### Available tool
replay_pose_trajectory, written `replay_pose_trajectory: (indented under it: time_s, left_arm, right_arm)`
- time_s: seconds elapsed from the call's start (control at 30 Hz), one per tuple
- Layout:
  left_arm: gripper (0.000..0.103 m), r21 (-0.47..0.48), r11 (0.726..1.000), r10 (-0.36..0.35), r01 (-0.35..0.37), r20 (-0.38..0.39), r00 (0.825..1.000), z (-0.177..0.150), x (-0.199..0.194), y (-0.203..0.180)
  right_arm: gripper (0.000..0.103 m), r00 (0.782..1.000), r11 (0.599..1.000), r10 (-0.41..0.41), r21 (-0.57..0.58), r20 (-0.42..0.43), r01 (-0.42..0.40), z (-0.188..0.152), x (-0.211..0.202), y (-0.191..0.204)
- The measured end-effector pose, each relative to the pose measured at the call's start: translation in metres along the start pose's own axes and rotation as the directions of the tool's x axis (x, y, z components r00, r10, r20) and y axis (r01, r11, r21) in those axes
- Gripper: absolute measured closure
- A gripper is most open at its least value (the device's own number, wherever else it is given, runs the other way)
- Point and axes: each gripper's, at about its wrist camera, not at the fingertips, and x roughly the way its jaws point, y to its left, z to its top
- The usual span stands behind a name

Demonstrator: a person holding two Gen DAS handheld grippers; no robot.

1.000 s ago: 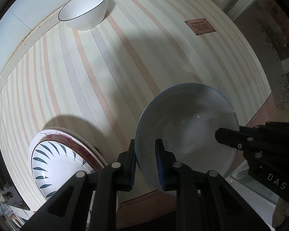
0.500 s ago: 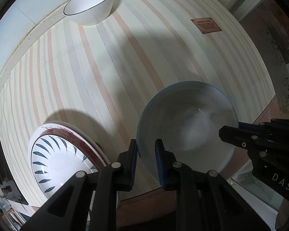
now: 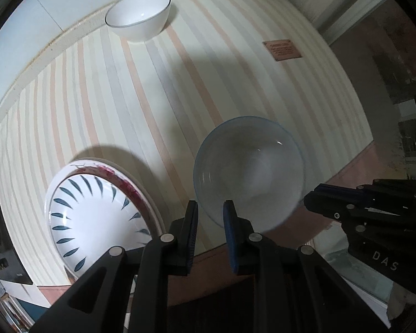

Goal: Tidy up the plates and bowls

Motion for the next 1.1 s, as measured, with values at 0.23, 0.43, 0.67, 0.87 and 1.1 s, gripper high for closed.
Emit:
replay_pose_trajectory:
  time_s: [0.23,0.43,0.67,0.87,1.1]
  left_arm:
    - [0.084,-0.031,0.999,-0.02,0.021,0.045,0.999,0.01,-0.028,0.006]
    - [0.073,-0.154,0.988,-0.01,0.03,0.129,0.992,0.083,-0.029,0.054]
    - [0.073,-0.334,0.941,0.003,0.056,0.171,0.985,0.178,0.003,0.139]
    - [0.073,-0.407,0.908,-0.057,0.101,0.12,0.991,0.227,0.059,0.177]
    - [0.081,-0.364,0.927,-0.041,0.091,0.141,0.989,0.236,0.073,0.171]
  right_arm:
    - [0.088,1.0,0.999,0.027,-0.035,0.012,-0.026,0.013,-0.03,0.006]
    - [0.049,0.992,0.996,0.087,-0.027,0.095,-0.085,0.095,-0.049,-0.001]
    - [0.049,0.982,0.999,0.054,-0.005,0.182,-0.054,0.225,-0.015,0.006]
    - [0.049,0.978,0.999,0.051,0.003,0.2,-0.052,0.309,0.026,0.025]
    - [0.092,0.988,0.999,0.016,-0.049,0.152,-0.008,0.342,0.066,0.042]
